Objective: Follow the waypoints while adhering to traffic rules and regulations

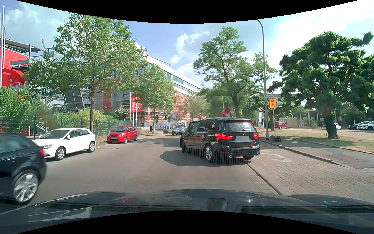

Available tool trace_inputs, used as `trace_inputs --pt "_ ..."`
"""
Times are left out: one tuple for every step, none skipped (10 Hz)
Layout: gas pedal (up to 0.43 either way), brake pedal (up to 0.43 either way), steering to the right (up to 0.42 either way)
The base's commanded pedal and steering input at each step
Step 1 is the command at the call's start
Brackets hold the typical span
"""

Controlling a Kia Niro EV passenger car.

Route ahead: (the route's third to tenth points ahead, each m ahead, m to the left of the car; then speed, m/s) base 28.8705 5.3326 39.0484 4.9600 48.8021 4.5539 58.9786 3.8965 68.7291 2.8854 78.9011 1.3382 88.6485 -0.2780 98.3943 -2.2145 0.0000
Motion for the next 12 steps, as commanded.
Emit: trace_inputs --pt "0.0 0.323 0.0" --pt "0.0 0.323 0.0" --pt "0.0 0.323 0.0" --pt "0.0 0.323 0.0" --pt "0.0 0.323 0.0" --pt "0.0 0.323 0.0" --pt "0.0 0.323 0.0" --pt "0.0 0.323 0.0" --pt "0.0 0.323 0.0" --pt "0.0 0.323 0.0" --pt "0.0 0.323 0.0" --pt "0.0 0.323 0.0"
